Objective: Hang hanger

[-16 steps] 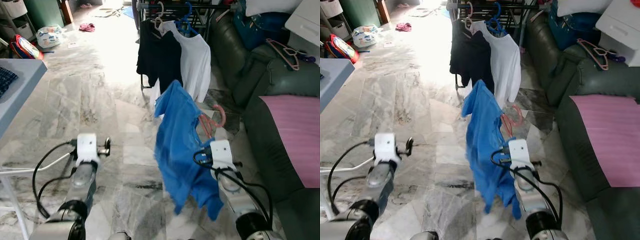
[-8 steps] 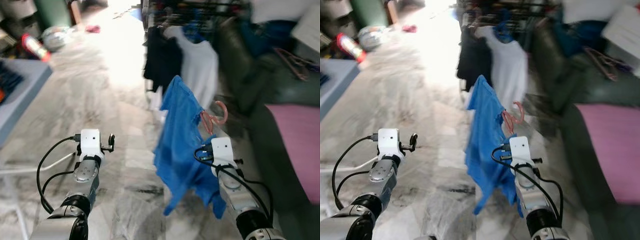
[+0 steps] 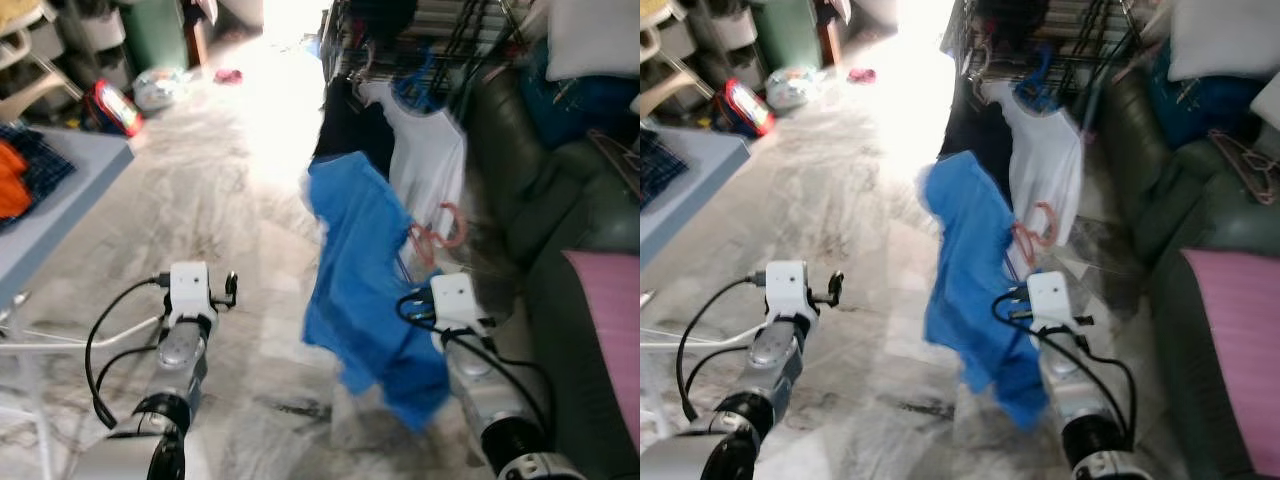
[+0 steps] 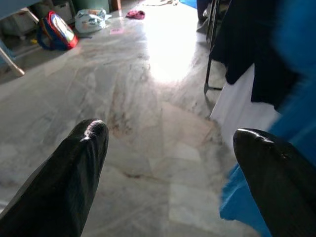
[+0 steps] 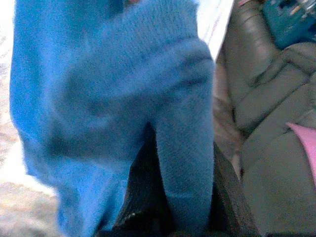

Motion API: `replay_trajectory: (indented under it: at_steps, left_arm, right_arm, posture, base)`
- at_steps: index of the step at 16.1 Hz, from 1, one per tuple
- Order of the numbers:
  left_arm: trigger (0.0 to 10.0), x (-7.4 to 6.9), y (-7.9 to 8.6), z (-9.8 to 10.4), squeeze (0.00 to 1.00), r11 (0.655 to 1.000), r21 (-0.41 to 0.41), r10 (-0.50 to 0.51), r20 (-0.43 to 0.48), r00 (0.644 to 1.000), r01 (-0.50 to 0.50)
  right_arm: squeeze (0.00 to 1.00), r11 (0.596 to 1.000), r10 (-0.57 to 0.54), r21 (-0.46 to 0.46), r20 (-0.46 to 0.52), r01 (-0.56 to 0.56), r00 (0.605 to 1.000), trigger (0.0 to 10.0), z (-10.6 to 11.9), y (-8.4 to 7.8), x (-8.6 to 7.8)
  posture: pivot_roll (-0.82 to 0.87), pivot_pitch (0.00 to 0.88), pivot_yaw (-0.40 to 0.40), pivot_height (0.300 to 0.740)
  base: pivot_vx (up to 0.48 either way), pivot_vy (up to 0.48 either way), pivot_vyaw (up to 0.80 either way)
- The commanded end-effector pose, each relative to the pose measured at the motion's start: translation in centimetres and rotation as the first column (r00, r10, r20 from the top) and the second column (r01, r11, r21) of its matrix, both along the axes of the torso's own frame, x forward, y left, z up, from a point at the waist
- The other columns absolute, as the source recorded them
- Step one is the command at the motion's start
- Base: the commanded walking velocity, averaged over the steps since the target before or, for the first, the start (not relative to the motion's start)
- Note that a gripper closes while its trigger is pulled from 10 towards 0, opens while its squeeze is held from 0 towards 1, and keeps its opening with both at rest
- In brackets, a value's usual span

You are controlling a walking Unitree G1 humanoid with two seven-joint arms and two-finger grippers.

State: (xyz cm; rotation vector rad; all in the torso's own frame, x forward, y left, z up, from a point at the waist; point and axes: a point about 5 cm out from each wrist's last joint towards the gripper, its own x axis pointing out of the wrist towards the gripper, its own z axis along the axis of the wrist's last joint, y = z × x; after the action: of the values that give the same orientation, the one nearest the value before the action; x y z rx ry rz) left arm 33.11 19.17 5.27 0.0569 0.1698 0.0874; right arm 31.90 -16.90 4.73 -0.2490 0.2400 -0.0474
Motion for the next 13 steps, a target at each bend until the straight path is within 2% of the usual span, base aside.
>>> replay_trajectory:
  at_steps: [1,5,7,13]
  left_arm:
    - [10.0,-0.4,0.9,-0.4,0.00,1.000,0.011,0.027,-0.026,0.999,-0.026]
    - [10.0,-1.1,1.1,-1.6,0.00,0.999,0.022,0.032,-0.100,0.995,-0.030]
    - [10.0,-1.9,1.1,-2.8,0.00,0.999,0.039,0.024,-0.164,0.986,-0.018]
    - [10.0,-5.5,-0.5,-7.2,0.00,0.987,0.112,-0.058,-0.398,0.916,0.111]
  right_arm:
    - [0.00,0.999,0.027,0.018,0.031,-0.027,0.999,10.0,0.6,1.0,0.4]
    - [0.00,1.000,0.029,0.007,0.006,-0.030,1.000,10.0,-0.1,0.9,0.2]
    - [0.00,1.000,0.017,0.007,-0.025,-0.017,1.000,10.0,-0.9,0.5,-0.1]
    - [0.00,0.997,-0.062,0.031,-0.169,0.068,0.984,10.0,-4.0,-1.4,-2.1]
  posture:
    - [0.07,0.062,-0.060,0.740]
    - [0.07,0.052,-0.066,0.740]
    - [0.08,0.039,-0.067,0.740]
    - [0.06,0.021,-0.061,0.740]
  base:
    - [0.337,0.000,0.00]
    - [0.326,0.000,0.00]
    - [0.000,0.000,0.00]
    - [0.000,0.000,0.00]
